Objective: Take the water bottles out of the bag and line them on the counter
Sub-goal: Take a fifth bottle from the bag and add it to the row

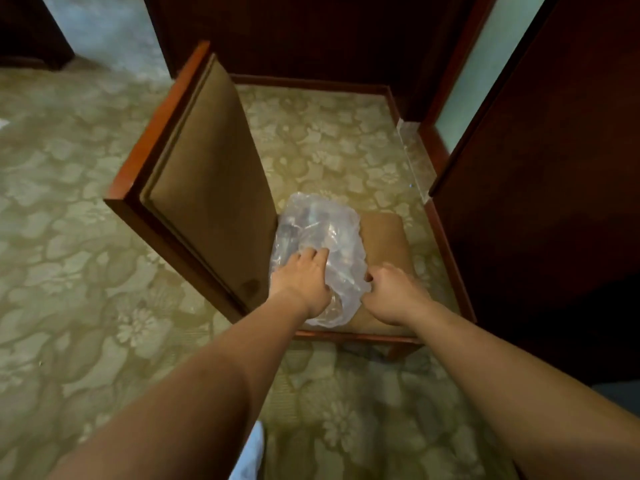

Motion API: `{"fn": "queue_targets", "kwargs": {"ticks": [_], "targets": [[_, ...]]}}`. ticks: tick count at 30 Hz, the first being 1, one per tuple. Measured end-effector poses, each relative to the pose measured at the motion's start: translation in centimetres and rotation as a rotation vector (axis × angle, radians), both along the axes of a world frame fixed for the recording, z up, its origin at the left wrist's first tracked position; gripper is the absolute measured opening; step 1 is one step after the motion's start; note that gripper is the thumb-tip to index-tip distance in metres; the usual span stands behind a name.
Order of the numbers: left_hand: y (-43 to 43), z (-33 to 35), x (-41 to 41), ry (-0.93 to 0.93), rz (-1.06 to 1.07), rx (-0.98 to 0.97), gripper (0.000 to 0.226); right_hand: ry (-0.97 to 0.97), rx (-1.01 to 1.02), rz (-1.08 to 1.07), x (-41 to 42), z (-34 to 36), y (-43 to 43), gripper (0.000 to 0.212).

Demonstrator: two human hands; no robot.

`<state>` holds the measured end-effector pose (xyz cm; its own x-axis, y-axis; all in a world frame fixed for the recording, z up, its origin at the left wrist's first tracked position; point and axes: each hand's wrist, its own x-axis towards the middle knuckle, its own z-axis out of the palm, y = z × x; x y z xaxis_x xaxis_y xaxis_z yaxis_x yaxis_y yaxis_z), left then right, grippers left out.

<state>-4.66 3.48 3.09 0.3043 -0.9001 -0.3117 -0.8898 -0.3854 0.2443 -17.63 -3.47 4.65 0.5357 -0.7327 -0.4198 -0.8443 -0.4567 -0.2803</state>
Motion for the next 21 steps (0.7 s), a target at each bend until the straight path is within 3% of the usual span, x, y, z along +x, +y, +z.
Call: {"fn": "queue_targets", "kwargs": {"ticks": [5,10,15,21], "targets": [[-1.5,-6.2,2.5,0.049,0.015,0.027,0.068,0.013,0.144,-0.070,1.8,-5.9,-0.3,0.037],[-3.5,-12.3,4.6,0.047,-0.042,0.115,0.068,-0.005,0.233,-0.098,4.7,-11.8,-1.3,0.023],[-5.7,-18.7,6.2,0.041,-0.111,0.236,0.076,-0.015,0.352,-0.118,7.5,-16.8,-2.8,0.027],[-9.0,-23.9,8.2,-0.057,-0.212,0.178,0.076,-0.007,0.378,-0.181,9.3,-23.7,-4.9,0.036]]}}
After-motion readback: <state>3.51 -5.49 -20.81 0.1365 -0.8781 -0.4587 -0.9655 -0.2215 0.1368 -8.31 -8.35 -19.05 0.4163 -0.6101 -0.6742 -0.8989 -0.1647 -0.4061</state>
